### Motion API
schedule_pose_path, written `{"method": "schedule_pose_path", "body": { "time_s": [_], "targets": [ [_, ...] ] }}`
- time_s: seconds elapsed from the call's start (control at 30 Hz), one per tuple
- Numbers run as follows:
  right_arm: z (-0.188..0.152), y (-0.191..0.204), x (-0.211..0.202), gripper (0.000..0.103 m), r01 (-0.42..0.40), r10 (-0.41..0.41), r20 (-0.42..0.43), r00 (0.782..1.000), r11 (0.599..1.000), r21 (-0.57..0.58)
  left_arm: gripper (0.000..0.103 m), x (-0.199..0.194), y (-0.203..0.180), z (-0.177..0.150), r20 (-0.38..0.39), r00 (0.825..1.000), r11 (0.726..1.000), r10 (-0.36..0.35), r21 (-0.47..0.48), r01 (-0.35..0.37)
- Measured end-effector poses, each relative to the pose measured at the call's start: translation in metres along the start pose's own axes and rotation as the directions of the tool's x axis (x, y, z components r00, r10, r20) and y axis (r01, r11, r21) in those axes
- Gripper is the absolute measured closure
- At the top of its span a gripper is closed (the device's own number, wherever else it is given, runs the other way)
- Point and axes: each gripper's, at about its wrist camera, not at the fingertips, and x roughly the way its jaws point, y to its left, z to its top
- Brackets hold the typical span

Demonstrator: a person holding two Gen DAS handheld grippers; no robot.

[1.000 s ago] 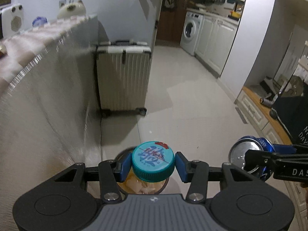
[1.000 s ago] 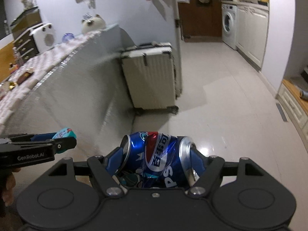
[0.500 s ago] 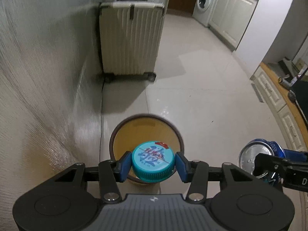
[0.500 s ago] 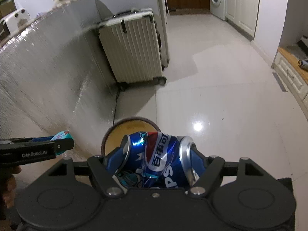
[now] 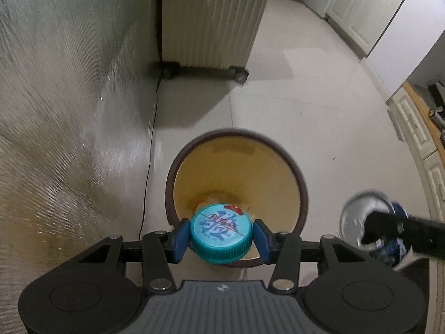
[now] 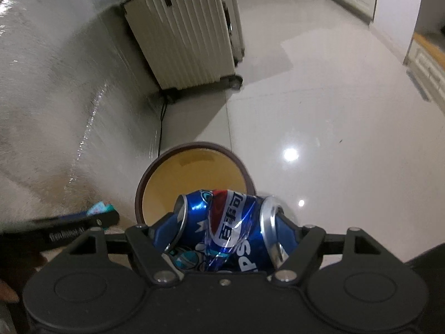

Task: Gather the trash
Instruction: 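Open both grippers to drop the can and cap into the bin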

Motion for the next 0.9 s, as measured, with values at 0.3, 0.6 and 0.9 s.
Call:
{"method": "schedule_pose_path", "body": {
  "time_s": [0.3, 0.6, 0.9],
  "targets": [
    [0.029, 0.027, 0.068, 0.024, -0.002, 0.008, -0.054, 0.999, 0.995, 0.103, 0.053, 0.04, 0.011, -0.001, -0.063, 0.998, 1.0, 0.014, 0.02, -0.013],
    [0.047, 0.037, 0.101, 0.019, 0.021, -0.018, -0.022, 1.0, 0.991, 0.129, 0.053, 0.054, 0.013, 0.003, -0.082, 0.997, 1.0, 0.005, 0.029, -0.002],
    [0.043, 0.026, 0.1, 0.017, 0.008, -0.001, -0.058, 0.998, 0.992, 0.127, 0.033, 0.056, 0.002, 0.023, -0.047, 0.999, 0.998, -0.018, 0.061, 0.021]
  ]
}}
